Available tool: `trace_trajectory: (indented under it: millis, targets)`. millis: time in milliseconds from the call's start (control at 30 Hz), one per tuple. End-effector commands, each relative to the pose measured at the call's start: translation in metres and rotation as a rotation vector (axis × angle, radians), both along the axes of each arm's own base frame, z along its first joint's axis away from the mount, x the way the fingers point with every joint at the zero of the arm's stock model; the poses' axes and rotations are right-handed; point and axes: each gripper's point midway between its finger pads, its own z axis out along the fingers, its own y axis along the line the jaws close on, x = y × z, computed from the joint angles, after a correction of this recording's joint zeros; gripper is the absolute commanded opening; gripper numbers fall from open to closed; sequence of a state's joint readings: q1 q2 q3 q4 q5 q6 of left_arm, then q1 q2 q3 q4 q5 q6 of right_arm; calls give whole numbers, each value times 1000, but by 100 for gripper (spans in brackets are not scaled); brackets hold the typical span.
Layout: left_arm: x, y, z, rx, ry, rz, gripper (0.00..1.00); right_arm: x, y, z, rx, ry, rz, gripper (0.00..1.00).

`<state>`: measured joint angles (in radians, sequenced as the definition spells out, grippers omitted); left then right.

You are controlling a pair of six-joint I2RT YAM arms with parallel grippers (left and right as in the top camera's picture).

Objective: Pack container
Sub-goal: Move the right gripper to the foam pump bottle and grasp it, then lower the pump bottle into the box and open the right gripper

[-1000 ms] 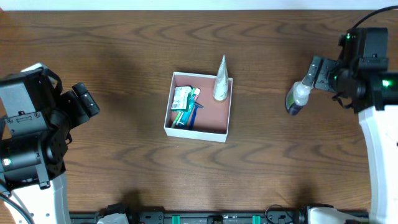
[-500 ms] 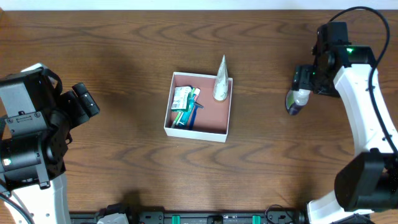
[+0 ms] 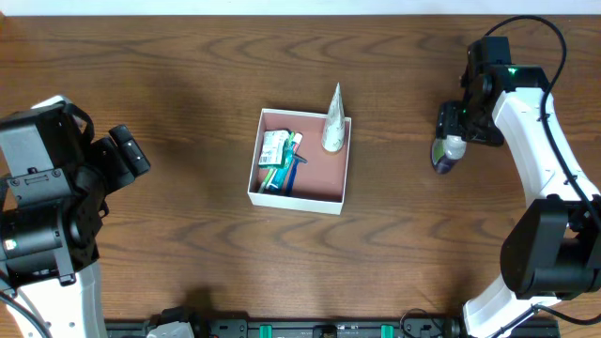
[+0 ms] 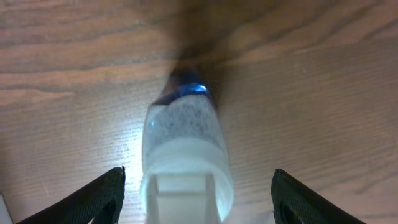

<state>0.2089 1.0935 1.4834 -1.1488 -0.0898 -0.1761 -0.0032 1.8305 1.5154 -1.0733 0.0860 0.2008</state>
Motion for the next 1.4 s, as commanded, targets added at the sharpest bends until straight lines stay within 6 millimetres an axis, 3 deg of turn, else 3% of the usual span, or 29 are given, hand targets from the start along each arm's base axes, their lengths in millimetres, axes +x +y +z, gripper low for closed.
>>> trace_trajectory:
  millis: [0, 233, 500, 667, 767, 867, 1067, 1200, 1367]
  targets:
    - [0, 3, 1, 12, 6, 5, 98, -3, 0, -8, 7, 15, 6, 71]
    - [0, 3, 1, 12, 6, 5, 98, -4, 0, -19, 8, 13, 0, 67]
    - [0, 3, 1, 12, 6, 5, 98, 3, 0, -18, 7, -17, 3, 40]
    - [0, 3, 1, 12, 6, 5, 98, 0, 2, -2, 5, -47, 17, 34]
    - [0, 3, 1, 12, 6, 5, 98, -3, 9, 25, 5, -110, 38, 34]
    - [0, 3, 1, 12, 6, 5, 98, -11, 29, 65, 29, -211, 86, 33]
    - [0, 3, 1, 12, 6, 5, 98, -50, 95, 140, 132, -398, 276, 25]
    - [0, 3, 1, 12, 6, 5, 98, -83, 138, 160, 213, -426, 358, 25]
    - [0, 3, 1, 12, 6, 5, 98, -108, 189, 158, 296, -392, 425, 25]
